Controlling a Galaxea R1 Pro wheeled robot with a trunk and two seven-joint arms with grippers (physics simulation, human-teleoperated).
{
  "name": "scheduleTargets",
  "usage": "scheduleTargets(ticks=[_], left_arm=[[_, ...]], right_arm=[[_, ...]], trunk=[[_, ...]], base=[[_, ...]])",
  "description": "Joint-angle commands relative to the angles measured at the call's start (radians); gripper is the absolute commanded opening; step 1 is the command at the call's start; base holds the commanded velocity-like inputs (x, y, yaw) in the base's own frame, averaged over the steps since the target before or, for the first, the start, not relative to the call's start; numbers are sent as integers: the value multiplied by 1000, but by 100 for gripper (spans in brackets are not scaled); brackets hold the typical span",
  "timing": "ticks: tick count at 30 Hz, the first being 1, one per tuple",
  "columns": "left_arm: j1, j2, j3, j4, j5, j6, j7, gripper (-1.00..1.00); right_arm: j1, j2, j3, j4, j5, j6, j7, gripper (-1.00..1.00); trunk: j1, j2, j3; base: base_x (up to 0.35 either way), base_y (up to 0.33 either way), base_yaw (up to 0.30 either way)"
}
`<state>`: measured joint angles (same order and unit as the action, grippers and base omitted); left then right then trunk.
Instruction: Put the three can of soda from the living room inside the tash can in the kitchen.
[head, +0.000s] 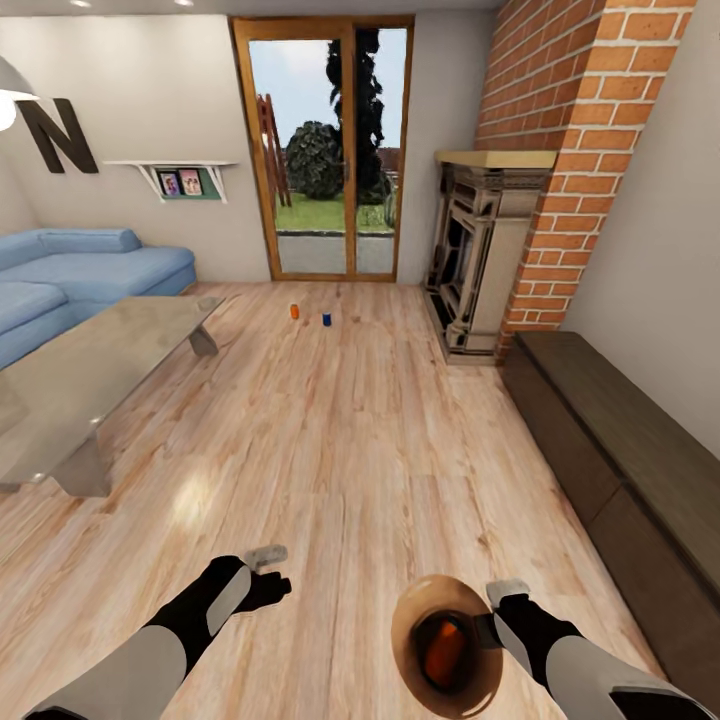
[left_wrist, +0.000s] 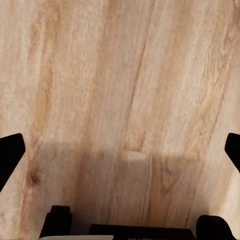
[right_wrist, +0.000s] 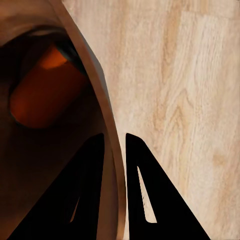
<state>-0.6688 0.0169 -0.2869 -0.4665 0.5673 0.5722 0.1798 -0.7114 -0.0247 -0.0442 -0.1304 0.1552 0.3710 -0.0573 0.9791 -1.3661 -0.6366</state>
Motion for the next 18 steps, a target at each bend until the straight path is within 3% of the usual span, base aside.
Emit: scheduleTargets(ticks=[1,18], left_arm=[[0,0,0,8,0,-1,0,100],[0,0,-2,43,-3,-18,0,100]], right_arm=[[0,0,-6,-1,-6,-1,5,-100],[0,0,-6,-1,-6,-1,5,-100]], trunk=[[0,0,0],[0,0,-1]], base=[[307,184,-69],[303,189,-49]])
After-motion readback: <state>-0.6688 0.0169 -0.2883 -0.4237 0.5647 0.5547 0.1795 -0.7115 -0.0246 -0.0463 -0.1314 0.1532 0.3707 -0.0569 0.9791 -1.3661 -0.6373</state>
